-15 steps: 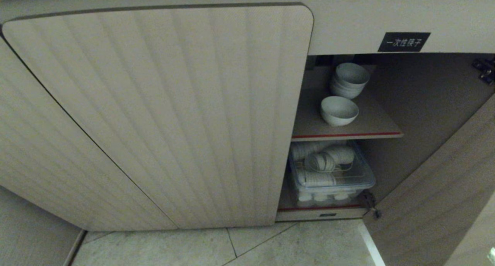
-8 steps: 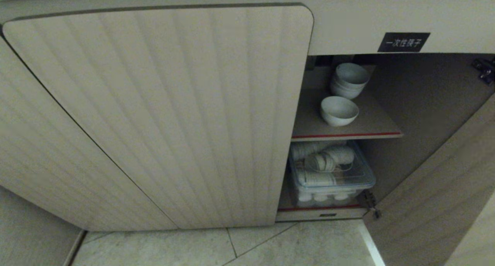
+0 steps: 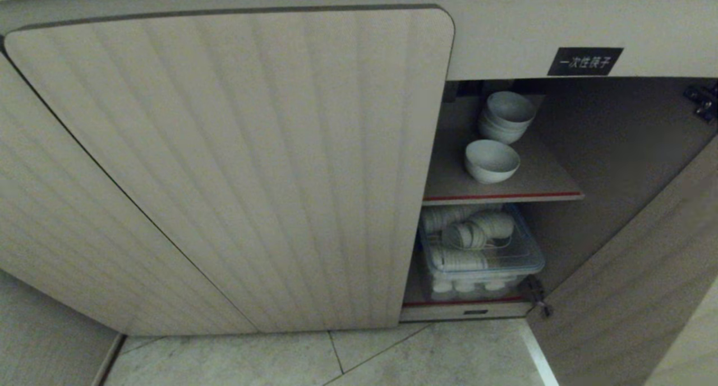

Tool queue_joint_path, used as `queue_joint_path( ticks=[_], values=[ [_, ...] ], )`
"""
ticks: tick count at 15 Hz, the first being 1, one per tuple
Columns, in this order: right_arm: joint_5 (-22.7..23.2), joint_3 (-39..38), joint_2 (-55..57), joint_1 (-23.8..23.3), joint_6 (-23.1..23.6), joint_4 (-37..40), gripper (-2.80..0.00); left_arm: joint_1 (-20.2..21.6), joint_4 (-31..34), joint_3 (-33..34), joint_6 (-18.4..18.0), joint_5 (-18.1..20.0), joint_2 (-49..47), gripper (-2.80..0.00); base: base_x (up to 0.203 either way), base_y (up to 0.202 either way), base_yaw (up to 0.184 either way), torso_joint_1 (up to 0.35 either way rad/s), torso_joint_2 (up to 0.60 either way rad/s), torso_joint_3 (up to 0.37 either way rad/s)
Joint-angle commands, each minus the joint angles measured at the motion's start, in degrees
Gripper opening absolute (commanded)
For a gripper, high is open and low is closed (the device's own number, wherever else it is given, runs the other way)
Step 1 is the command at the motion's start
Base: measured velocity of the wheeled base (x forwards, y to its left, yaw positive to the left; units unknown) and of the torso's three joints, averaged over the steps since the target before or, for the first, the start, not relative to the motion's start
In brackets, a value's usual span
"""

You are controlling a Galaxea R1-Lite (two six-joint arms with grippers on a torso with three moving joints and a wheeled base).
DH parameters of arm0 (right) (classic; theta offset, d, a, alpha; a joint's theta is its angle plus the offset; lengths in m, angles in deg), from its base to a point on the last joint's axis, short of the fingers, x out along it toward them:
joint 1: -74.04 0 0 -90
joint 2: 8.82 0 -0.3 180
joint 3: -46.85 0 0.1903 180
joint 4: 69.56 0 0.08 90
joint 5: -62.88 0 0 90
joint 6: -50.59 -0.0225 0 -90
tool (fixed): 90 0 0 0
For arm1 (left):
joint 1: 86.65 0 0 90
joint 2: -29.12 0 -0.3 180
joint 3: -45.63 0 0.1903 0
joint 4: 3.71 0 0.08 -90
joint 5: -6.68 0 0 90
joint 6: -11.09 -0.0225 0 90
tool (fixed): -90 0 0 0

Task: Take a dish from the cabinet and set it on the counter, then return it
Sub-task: Close the cabinet door

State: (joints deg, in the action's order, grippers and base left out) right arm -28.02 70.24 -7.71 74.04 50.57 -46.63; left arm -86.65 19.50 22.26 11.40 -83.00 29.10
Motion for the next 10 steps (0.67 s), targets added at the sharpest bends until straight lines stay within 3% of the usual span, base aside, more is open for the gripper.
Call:
queue_joint_path(
  ticks=[1,10],
  values=[
    [0.02,-0.02,-1.11,0.00,0.02,-0.09,-2.80,0.00,-0.02,0.00,0.04,0.02,0.02,-2.80,0.000,0.000,0.000,0.000,0.00,0.000],
    [0.02,-0.02,-1.11,0.00,-0.06,-0.09,-2.80,0.00,-0.02,0.00,0.04,0.02,0.02,-2.80,0.000,0.000,0.000,0.000,0.00,0.000]
  ],
)
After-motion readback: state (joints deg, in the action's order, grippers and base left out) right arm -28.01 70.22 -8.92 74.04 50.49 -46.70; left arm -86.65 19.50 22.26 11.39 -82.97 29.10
